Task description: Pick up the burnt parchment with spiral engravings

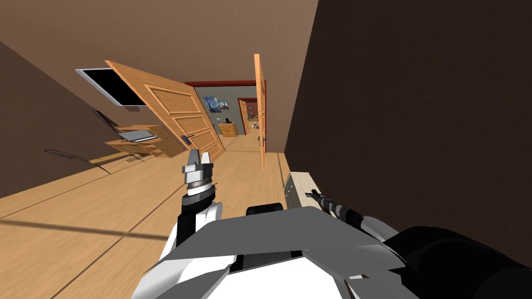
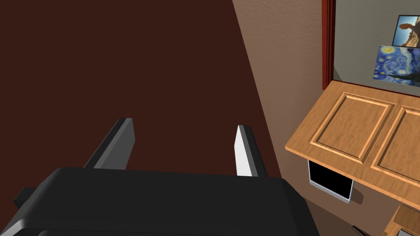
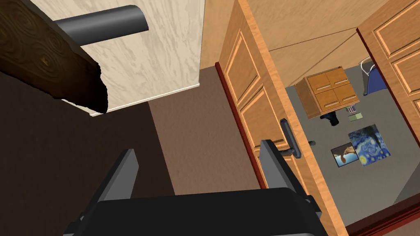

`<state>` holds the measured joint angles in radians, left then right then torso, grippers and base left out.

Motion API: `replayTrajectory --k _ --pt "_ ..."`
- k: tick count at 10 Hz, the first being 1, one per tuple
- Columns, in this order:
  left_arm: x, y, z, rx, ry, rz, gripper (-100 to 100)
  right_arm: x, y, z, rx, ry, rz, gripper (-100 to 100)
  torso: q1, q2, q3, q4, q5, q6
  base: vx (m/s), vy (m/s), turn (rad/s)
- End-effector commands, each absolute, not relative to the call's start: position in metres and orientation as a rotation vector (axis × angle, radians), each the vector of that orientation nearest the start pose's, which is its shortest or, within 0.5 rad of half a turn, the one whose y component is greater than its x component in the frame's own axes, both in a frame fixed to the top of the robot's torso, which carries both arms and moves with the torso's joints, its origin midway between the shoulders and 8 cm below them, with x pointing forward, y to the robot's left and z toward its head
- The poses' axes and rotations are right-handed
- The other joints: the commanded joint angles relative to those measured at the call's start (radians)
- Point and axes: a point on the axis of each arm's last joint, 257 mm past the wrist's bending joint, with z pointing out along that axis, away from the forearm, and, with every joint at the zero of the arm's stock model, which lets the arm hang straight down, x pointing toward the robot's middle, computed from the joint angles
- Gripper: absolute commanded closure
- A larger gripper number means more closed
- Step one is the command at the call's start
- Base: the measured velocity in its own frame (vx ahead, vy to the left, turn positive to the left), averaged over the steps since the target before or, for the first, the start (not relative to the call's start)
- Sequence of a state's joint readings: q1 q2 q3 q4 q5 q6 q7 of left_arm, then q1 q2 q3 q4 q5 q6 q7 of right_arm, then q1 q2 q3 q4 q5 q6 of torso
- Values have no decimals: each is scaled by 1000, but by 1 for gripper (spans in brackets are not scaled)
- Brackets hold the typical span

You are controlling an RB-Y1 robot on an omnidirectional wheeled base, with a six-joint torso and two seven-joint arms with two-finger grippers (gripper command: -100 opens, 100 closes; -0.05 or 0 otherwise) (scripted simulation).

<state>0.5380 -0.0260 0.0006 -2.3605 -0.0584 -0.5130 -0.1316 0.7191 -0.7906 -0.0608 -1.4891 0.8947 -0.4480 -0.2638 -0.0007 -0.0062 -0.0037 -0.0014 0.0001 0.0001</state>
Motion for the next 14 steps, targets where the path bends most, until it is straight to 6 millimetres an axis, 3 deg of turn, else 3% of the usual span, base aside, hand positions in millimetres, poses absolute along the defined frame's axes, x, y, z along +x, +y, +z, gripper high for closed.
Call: replayTrajectory --k 1,2,3,4,5,8,9,11,14 --pt "323 275 50 -544 613 -1138 0 195 -487 -421 214 2338 217 -100 0 0 0 0 0 0 103 -25 124" --pt "323 275 50 -544 613 -1138 0 167 -507 -435 219 2409 158 -100 1 0 0 0 0 0 102 -8 162" --pt "323 275 50 -544 613 -1138 0 167 -507 -435 219 2409 158 -100 2 1 0 0 0 0 76 -5 67" --pt "323 275 50 -544 613 -1138 0 142 -522 -445 215 2471 112 -100 2 2 1 0 0 1 85 -2 127" --pt "323 275 50 -544 613 -1138 0 138 -525 -447 224 2478 103 -100 2 2 1 0 0 0 67 -4 80" --pt "323 275 50 -544 613 -1138 0 54 -559 -472 234 2660 -8 -100 2 1 1 0 0 0 108 -14 184" --pt "323 275 50 -544 613 -1138 0 49 -563 -473 244 2668 -19 -100 1 -1 -1 0 0 0 103 -17 77" --pt "323 275 50 -544 613 -1138 0 -6 -575 -484 263 2776 -66 -100 3 2 1 0 1 1 77 16 127" --pt "323 275 50 -544 613 -1138 0 -71 -577 -496 300 2896 -96 -100 5 1 0 0 1 1 107 16 141"
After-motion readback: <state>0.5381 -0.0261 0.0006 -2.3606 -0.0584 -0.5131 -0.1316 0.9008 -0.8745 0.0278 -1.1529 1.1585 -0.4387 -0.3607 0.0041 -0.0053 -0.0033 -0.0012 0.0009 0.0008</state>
